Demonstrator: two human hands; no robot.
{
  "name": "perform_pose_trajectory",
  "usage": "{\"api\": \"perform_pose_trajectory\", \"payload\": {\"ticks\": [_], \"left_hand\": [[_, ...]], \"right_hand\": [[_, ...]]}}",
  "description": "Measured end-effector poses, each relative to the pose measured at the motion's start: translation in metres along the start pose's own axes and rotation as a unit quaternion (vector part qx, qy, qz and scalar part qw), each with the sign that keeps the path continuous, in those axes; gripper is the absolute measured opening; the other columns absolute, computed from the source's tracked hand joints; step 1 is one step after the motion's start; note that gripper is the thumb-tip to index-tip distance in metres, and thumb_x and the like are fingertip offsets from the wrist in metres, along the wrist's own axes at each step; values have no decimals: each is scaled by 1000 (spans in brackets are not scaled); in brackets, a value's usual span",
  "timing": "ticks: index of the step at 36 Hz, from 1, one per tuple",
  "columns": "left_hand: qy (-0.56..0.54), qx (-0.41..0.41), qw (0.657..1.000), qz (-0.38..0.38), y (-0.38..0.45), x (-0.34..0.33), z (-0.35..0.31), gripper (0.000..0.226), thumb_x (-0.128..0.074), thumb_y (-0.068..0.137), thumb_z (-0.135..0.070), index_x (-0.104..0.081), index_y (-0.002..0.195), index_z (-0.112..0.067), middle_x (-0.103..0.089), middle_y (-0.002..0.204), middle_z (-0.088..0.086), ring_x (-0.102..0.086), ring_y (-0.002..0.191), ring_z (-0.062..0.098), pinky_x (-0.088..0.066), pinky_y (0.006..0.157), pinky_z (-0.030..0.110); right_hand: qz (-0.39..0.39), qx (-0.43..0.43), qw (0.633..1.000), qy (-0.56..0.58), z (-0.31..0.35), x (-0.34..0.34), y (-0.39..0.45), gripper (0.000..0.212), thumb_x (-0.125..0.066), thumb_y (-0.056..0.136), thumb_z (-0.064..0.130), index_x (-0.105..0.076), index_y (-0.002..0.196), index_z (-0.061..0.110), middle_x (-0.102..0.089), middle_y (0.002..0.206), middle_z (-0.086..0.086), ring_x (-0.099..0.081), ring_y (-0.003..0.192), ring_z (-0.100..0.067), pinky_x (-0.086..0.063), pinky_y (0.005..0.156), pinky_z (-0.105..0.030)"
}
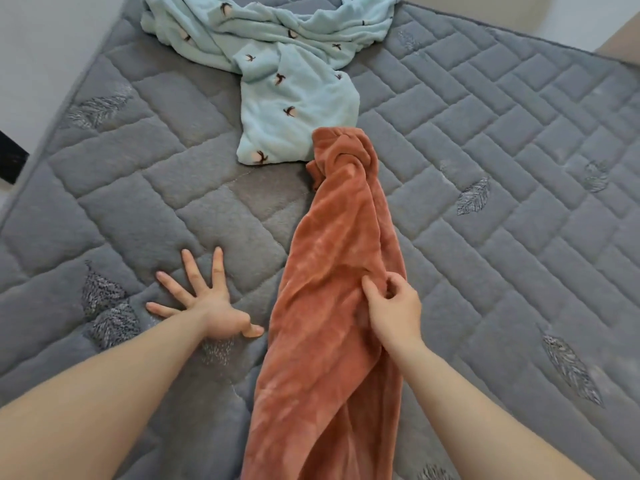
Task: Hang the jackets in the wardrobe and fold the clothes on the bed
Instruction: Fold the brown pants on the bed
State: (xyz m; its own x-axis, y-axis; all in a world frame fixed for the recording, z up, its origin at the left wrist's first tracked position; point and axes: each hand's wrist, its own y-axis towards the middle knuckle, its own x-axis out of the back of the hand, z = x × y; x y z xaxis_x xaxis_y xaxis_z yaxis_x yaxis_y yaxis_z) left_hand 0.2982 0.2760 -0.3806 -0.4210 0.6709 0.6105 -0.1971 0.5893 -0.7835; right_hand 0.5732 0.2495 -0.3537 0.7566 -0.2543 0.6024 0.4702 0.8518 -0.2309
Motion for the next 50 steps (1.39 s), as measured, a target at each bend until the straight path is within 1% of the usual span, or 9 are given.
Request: {"api": "perform_pose_trajectory", "payload": {"ticks": [5, 9, 15, 21, 26, 30, 32, 42, 50], "left_hand": [[16, -7, 999, -33, -5, -6, 1, 164, -87, 44, -71, 53, 127, -53, 70, 129, -3, 47, 134, 51, 9, 104, 83], [8, -19, 998, -61, -9, -13, 6, 158, -85, 49, -74, 44, 137, -52, 62, 141, -4, 43, 139, 47, 11, 108, 78], [-41, -105, 980, -166, -51, -56, 30, 104, -63, 83, -69, -4, 162, -34, 17, 169, -1, 18, 155, 28, 7, 124, 52], [-217, -202, 950, -101, -154, -135, 71, 74, -62, 88, -60, -39, 151, -28, -35, 157, -7, -29, 146, 18, -25, 121, 42], [-334, -173, 926, 10, -222, -190, 101, 65, -65, 79, -65, -44, 138, -47, -52, 136, -22, -51, 128, -1, -45, 111, 40], [-342, -130, 930, 31, -250, -214, 115, 62, -66, 79, -65, -43, 135, -54, -56, 130, -26, -57, 119, -4, -48, 107, 39], [-341, -112, 933, 33, -260, -219, 118, 64, -66, 77, -65, -44, 136, -52, -57, 131, -23, -58, 119, 0, -48, 107, 40], [-263, -46, 962, 53, -284, -229, 134, 67, -72, 88, -46, -40, 144, -31, -63, 119, -15, -63, 103, 9, -50, 92, 36], [-326, 29, 939, 107, -299, -247, 141, 33, -73, 85, -50, -58, 108, -31, -67, 108, -12, -63, 96, 5, -47, 76, 26]], "right_hand": [[-154, -19, 986, 62, -1, 24, -3, 5, -66, 95, 29, -63, 91, 29, -62, 81, 17, -60, 80, 3, -43, 79, -21], [-73, -155, 984, 42, -16, 34, -23, 71, -72, 88, 51, -47, 143, 14, -62, 120, 0, -59, 115, -18, -44, 106, -35], [92, -191, 977, 37, -38, 35, -124, 63, -82, 74, 58, -50, 119, 28, -62, 109, 12, -62, 99, -9, -48, 88, -27], [187, -283, 933, 120, -64, 41, -194, 19, -77, 89, 29, -70, 96, 13, -67, 60, 7, -63, 57, -8, -47, 52, -20], [100, -204, 974, 15, -76, 70, -203, 13, -77, 87, 32, -69, 93, 23, -73, 82, 5, -73, 85, -21, -58, 84, -40], [241, -221, 944, -37, -77, 70, -220, 46, -85, 79, 34, -55, 113, 24, -68, 97, 7, -72, 91, -20, -57, 88, -42], [269, -175, 941, -110, -79, 65, -229, 35, -83, 80, 35, -62, 106, 23, -68, 91, 10, -68, 87, -13, -52, 82, -31], [-4, -170, 985, -42, -88, 101, -277, 20, -64, 81, 26, -52, 68, 16, -58, 60, 3, -57, 65, -23, -37, 62, -36], [149, -289, 944, -54, -127, 119, -296, 51, -68, 86, 64, -55, 113, 23, -61, 100, 5, -54, 99, -16, -41, 94, -33]]}}
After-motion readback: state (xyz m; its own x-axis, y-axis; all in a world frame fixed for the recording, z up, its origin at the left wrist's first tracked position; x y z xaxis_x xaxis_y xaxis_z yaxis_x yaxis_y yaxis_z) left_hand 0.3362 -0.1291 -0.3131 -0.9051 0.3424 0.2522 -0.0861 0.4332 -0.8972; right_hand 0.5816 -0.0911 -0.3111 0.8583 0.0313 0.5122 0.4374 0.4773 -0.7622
